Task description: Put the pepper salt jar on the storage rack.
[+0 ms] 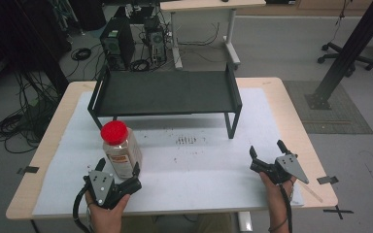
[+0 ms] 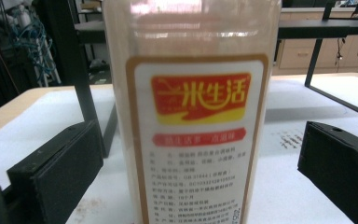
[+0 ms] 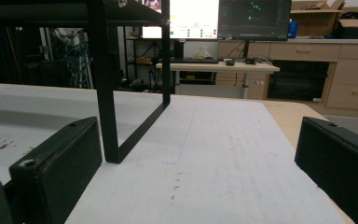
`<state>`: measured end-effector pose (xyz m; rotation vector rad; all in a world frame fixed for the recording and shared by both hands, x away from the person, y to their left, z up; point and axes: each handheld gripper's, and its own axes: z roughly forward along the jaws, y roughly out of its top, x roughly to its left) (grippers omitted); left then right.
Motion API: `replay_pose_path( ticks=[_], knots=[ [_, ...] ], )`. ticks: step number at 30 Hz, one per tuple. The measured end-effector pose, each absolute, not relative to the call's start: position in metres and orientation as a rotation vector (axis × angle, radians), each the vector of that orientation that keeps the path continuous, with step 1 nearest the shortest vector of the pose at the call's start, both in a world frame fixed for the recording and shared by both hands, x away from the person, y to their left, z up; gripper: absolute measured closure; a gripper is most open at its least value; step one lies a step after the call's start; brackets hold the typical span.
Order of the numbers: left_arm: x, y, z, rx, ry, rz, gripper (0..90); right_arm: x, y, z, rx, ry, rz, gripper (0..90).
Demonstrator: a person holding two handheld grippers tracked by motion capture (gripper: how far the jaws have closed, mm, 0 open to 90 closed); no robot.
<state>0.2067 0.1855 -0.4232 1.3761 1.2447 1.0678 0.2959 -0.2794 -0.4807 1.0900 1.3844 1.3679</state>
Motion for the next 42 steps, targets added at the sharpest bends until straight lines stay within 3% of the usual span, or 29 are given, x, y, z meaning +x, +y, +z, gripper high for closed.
replay_pose_path(
  ticks=[42],
  knots=[
    [0.233, 0.182, -0.446, 1.376, 1.31, 1.095, 0.7, 0.296, -0.28, -0.481, 1.089, 1.384, 1.37, 1.0]
  ],
)
